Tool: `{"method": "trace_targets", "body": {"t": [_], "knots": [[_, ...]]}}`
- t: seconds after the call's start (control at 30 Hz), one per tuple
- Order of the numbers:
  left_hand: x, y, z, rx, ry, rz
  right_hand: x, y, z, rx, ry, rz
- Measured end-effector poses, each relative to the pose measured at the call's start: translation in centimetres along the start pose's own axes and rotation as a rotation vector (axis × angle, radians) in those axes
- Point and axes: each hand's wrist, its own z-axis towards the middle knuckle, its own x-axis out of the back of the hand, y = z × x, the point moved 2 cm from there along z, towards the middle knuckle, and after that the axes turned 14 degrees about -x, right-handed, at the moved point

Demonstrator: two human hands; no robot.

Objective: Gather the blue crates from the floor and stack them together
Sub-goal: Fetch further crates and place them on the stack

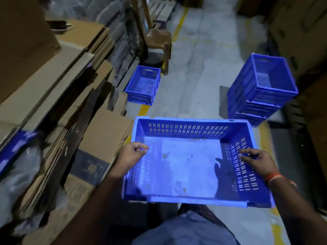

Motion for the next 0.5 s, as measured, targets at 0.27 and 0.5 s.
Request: {"method": "trace_targets", "body": {"t": [0.27, 0.5], "knots": [[-3.5, 5.4, 19.4, -0.109, -0.088, 0.125, 2.6, -1.8, 11.3, -0.068, 0.096, 0.083], [-8.7, 11.3, 35.3, -0.110, -0.164, 0.188, 5.9, -5.5, 23.6, -0.146, 0.137, 0.198]]}}
